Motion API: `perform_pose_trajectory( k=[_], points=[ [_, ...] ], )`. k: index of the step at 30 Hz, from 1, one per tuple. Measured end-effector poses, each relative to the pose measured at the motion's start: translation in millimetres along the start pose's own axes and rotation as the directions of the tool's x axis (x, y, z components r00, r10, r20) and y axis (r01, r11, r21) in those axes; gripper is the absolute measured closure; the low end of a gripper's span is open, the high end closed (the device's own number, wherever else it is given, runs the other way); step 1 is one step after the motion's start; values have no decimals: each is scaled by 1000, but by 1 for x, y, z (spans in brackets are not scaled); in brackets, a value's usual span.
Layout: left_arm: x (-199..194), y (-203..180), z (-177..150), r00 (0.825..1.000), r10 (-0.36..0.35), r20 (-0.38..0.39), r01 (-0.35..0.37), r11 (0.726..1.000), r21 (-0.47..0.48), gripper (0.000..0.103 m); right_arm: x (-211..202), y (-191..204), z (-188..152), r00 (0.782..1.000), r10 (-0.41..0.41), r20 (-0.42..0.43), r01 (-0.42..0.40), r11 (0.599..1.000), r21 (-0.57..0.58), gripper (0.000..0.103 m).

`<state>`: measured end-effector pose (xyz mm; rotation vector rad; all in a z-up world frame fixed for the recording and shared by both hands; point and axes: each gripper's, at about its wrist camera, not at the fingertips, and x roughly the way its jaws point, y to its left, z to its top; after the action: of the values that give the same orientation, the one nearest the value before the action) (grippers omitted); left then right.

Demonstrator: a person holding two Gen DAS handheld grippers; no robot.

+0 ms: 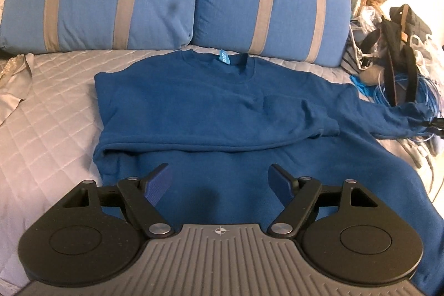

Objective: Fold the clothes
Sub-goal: 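Reach the right tool to the hanging sleeve cuff and close on it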

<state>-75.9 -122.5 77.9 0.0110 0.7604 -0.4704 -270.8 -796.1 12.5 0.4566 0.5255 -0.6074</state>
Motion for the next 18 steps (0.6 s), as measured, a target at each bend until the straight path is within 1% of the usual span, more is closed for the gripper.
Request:
perform_pose_trajectory(
  k=[4,6,11,13,16,18],
  points=[
    [1,-5,-1,1000,-21,-8,22,999,38,27,11,-16,5,1000,-20,1,20,997,71,66],
    [2,-7,-1,999,-28,-14,29,998,53,27,17,-23,6,1000,-19,-7,19,993,117,70],
    [3,-8,-1,999,-28,-25,29,998,53,27,28,-36,5,1000,-11,-20,15,976,216,72],
    [4,-7,0,999,-30,-27,31,998,46,27,31,-39,5,1000,-10,-20,15,971,238,72],
    [4,-6,0,999,-31,-29,33,999,41,27,32,-38,5,1000,-15,-20,19,973,231,73],
    [4,-6,0,999,-31,-30,32,999,39,27,31,-37,6,1000,-11,-19,15,978,209,88]
  ],
)
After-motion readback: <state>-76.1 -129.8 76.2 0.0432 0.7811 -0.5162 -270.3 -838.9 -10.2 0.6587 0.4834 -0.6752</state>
